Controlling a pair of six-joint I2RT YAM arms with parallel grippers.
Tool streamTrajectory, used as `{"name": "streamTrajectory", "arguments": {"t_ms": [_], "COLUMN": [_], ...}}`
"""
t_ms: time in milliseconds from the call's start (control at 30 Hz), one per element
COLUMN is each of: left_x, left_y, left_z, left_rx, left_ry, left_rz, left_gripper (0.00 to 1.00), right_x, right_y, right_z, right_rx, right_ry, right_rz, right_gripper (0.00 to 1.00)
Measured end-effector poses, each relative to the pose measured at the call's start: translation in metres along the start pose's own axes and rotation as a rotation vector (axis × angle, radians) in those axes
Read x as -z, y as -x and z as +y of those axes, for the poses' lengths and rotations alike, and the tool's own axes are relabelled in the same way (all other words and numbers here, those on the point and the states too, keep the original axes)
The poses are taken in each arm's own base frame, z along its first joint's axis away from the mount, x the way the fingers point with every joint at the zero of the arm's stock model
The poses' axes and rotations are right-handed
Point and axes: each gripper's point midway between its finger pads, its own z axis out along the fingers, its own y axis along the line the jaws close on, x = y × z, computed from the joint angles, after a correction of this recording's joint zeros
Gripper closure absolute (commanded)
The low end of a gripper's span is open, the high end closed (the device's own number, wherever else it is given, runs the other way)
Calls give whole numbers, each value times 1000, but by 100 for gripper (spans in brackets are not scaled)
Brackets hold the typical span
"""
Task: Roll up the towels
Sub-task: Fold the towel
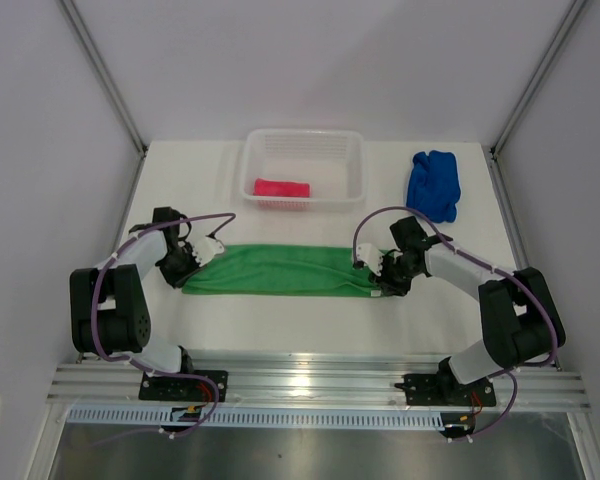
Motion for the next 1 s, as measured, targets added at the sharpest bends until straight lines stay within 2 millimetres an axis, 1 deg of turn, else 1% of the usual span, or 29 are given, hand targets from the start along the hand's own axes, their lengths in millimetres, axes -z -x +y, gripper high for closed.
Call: {"name": "streamTrajectory", "arguments": {"t_ms": [100, 233, 267, 367, 433, 533, 733, 833, 867, 900, 933, 967, 1000], "left_x": [0, 0, 0, 1, 1, 1, 4, 5, 5, 4, 4, 3, 3], "left_y": [0, -1, -2, -2, -3, -6, -11, -11, -11, -12, -12, -13, -15], "left_z": [0, 1, 1, 1, 2, 3, 2, 1, 0, 0, -1, -2, -3], "left_rx": [0, 0, 0, -1, -1, 2, -5, -14, -18, -19, -21, -24, -28], "left_ry": [1, 5, 6, 7, 8, 8, 2, -5, -6, -8, -11, -14, -16], "left_rz": [2, 8, 10, 13, 13, 14, 15, 14, 16, 17, 19, 21, 27], "left_gripper": [99, 99, 99, 99, 99, 99, 99, 99, 99, 99, 99, 90, 82], "right_x": [1, 2, 2, 4, 8, 14, 21, 18, 17, 15, 14, 12, 10], "right_y": [0, 1, 0, -2, -5, -9, -11, -9, -9, -8, -7, -7, -6], "right_z": [1, 2, 1, -1, -6, -8, 1, 8, 10, 13, 14, 16, 17], "right_rx": [4, 5, 5, 7, 15, 30, 81, 103, 106, 108, 110, 109, 110], "right_ry": [8, 12, 11, -5, -44, -97, -152, -145, -139, -132, -127, -121, -117], "right_rz": [1, 4, 6, 21, 35, 44, 21, 17, 18, 18, 19, 20, 24], "right_gripper": [88, 91, 94, 99, 100, 100, 100, 95, 88, 82, 72, 67, 64]}}
